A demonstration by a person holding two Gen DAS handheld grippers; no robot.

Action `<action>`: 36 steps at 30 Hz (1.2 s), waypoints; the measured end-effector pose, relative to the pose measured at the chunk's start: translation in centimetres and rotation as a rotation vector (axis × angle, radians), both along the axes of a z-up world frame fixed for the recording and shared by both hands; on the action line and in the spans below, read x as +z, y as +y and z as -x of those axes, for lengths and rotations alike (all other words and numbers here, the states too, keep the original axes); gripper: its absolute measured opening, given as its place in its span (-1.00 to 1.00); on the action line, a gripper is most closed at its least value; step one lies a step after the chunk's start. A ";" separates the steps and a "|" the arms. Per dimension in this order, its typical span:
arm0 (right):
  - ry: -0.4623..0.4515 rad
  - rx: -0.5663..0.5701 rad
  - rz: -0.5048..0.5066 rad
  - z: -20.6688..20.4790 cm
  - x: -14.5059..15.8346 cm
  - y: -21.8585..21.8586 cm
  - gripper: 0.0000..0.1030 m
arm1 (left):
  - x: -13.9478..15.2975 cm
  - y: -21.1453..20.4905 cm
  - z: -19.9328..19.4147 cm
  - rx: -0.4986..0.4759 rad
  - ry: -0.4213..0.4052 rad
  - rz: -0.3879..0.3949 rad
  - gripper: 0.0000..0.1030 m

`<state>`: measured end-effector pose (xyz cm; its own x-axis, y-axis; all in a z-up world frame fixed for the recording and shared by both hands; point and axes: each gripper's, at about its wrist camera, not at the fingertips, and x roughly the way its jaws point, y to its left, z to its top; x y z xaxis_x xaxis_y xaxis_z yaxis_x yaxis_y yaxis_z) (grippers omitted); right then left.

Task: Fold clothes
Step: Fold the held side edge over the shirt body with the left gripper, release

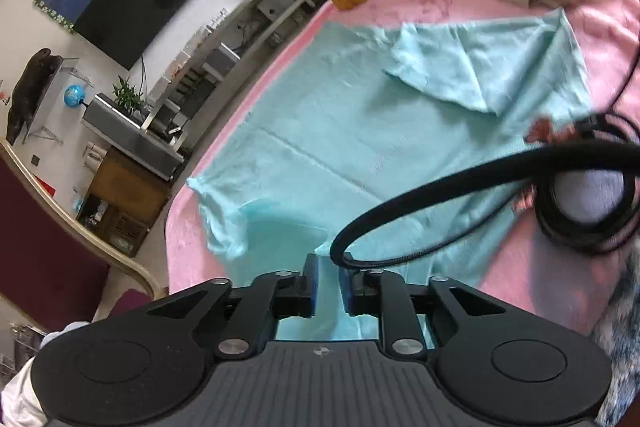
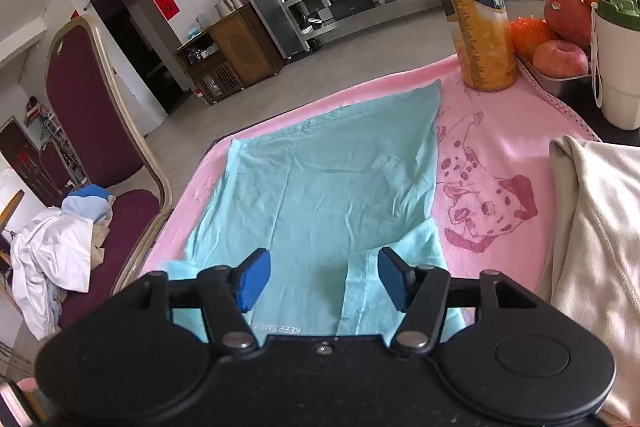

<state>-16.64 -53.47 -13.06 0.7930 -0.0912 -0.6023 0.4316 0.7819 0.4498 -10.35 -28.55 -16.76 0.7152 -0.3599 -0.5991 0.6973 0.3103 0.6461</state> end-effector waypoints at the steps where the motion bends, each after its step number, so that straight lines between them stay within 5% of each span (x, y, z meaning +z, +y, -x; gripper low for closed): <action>1: 0.000 0.005 0.000 0.1 0.0 0.1 0.18 | 0.5 0.5 -0.6 0.032 0.016 0.016 -0.29; 4: 0.002 0.008 0.002 0.5 0.4 0.3 0.19 | 3.8 2.8 -3.7 0.189 0.132 0.138 -0.26; 7: -0.012 -0.016 -0.011 1.4 1.0 0.2 0.19 | 6.4 6.7 -8.4 0.421 0.288 0.348 -0.13; 11: -0.046 -0.075 -0.068 2.5 1.1 -0.9 0.19 | 5.4 11.9 -14.3 0.751 0.610 0.605 -0.22; 17: -0.039 -0.124 -0.181 2.5 -0.2 -2.5 0.15 | 1.1 12.6 -16.8 0.934 0.876 0.645 -0.36; 24: -0.002 -0.120 -0.142 1.9 -0.6 -2.1 0.15 | 0.9 11.8 -15.2 0.882 0.869 0.621 -0.54; 26: 0.013 -0.121 -0.139 1.8 -0.8 -2.1 0.15 | 0.9 11.3 -14.9 0.859 0.824 0.599 -0.97; 31: 0.103 -0.118 -0.110 1.1 -1.8 -1.8 0.15 | 1.4 9.8 -14.1 0.854 0.599 0.497 -0.99; 36: 0.196 -0.101 -0.087 0.2 -2.9 -1.6 0.15 | 1.2 8.8 -13.4 0.797 0.553 0.408 -0.83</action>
<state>-16.85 -55.05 -15.95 0.6495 -0.1051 -0.7530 0.5917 0.6919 0.4138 3.04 -19.78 -15.56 0.4973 -0.1536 -0.8539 0.3617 0.9313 0.0432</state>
